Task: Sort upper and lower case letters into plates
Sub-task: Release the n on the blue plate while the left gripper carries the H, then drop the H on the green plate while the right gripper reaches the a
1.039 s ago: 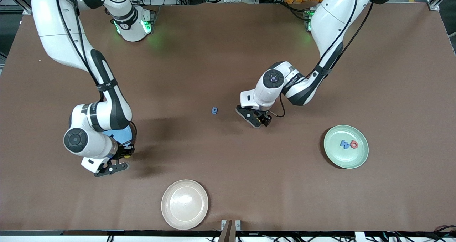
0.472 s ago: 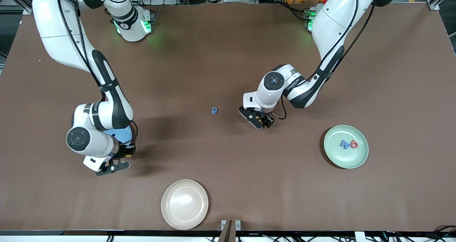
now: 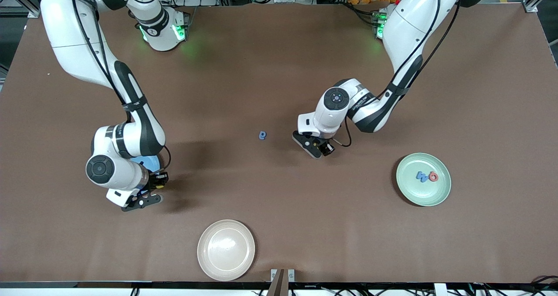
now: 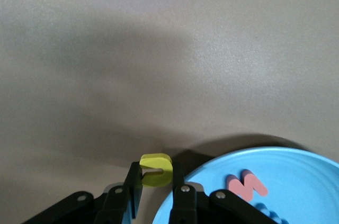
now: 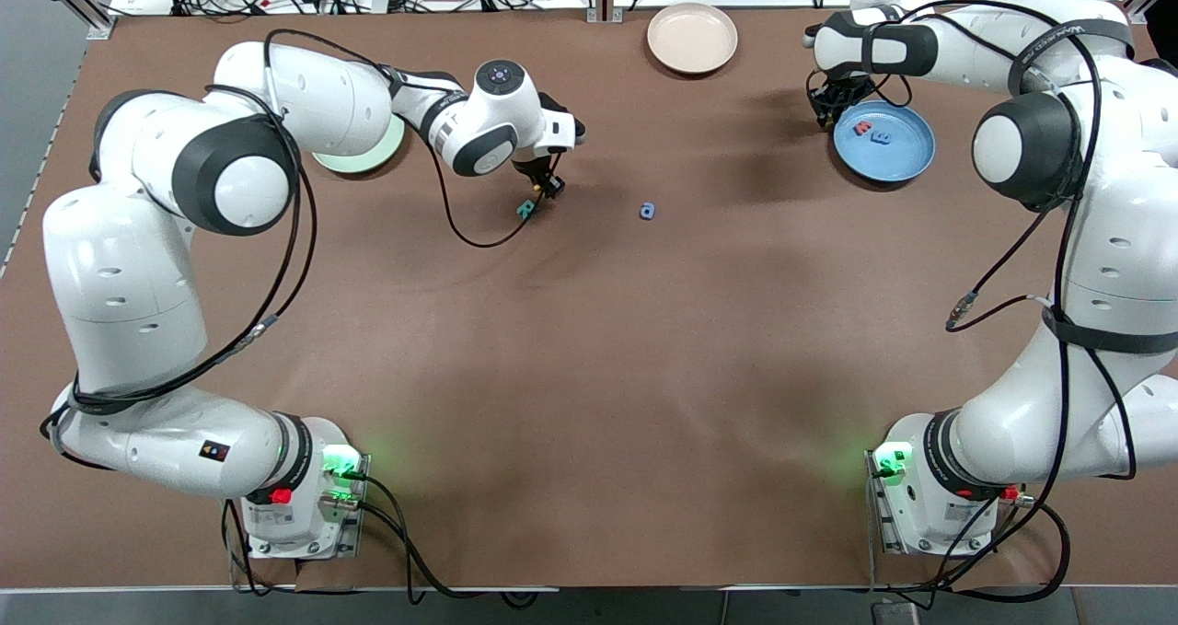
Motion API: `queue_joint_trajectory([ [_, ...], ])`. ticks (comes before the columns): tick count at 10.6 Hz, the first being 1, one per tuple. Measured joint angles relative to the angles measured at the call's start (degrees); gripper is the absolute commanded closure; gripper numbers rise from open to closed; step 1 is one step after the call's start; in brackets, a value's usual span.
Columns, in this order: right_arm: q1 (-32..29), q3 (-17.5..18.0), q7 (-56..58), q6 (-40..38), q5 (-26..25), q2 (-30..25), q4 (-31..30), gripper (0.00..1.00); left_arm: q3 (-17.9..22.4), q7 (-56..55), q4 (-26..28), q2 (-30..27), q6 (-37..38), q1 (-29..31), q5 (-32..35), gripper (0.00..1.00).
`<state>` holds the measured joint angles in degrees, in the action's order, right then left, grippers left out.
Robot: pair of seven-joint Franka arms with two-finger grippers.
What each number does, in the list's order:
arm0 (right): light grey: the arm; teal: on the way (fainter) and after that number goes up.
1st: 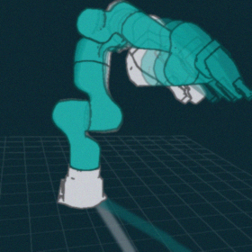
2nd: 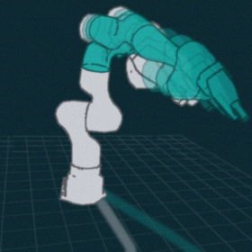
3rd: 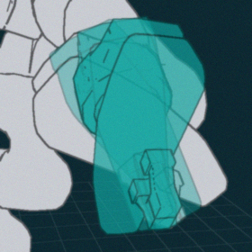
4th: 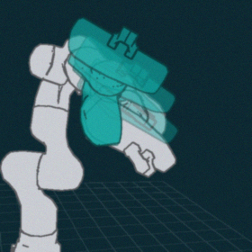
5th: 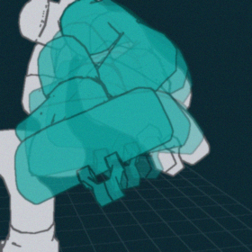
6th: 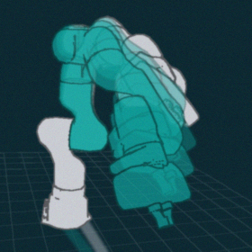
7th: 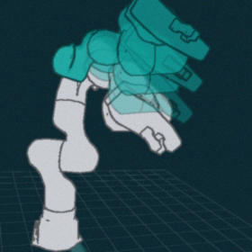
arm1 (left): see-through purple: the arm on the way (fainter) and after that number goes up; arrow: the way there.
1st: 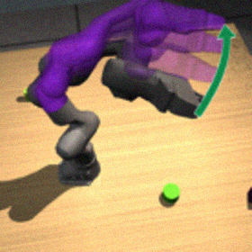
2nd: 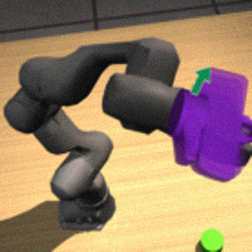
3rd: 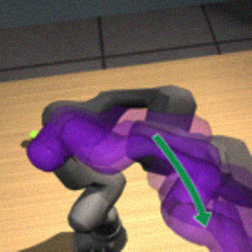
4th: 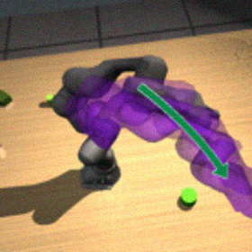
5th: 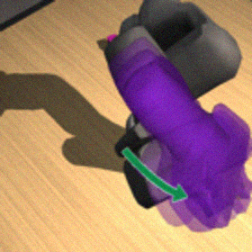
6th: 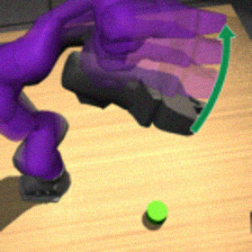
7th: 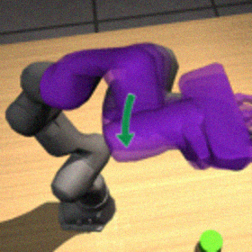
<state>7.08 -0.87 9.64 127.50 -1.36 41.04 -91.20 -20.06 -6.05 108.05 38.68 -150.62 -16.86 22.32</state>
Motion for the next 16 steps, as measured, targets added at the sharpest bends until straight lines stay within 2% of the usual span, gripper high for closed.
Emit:
queue_joint_trajectory([
  [2,-0.65,-0.11,0.98,-2.75,0.0,-2.58,-0.31,0.98,0.28,0.0,-0.32,-0.7,-0.05,2.27,0.0,1.0],
  [5,-1.38,-0.28,3.05,-5.77,-0.03,-6.14,-0.87,0.97,0.06,0.31,-0.81,-5.37,2.72,8.97,0.03,1.0],
  [6,-2.62,-0.35,5.21,-6.03,-0.04,-6.33,-1.36,0.78,-0.1,0.31,-0.86,-7.33,4.84,11.04,0.03,1.0],
  [7,-4.35,-0.37,7.44,-6.59,-0.04,-6.24,-1.91,0.09,-0.96,0.32,-0.88,-9.04,7.24,14.2,0.03,1.0],
  [8,-5.86,-0.38,8.98,-7.37,-0.04,-6.23,-2.4,0.0,-3.29,0.38,-0.87,-10.17,9.9,19.19,0.03,1.0],
  [10,-6.62,-0.15,9.79,-7.87,-0.01,-6.24,-2.7,0.0,-10.04,5.57,-0.86,-10.64,13.5,32.93,0.03,1.0],
  [12,-5.14,1.01,9.81,-7.88,0.07,-6.26,-2.64,0.0,-13.53,13.08,-0.61,-10.51,15.09,44.11,0.03,1.0],
  [14,-0.36,1.67,9.51,-7.76,0.48,-6.3,-2.14,0.0,-13.8,16.75,-0.2,-9.86,15.32,48.35,0.03,1.0],
  [16,5.43,2.3,7.76,-7.4,3.52,-6.31,-1.34,0.0,-13.82,17.4,0.21,-7.88,15.53,50.16,0.03,1.0],
])
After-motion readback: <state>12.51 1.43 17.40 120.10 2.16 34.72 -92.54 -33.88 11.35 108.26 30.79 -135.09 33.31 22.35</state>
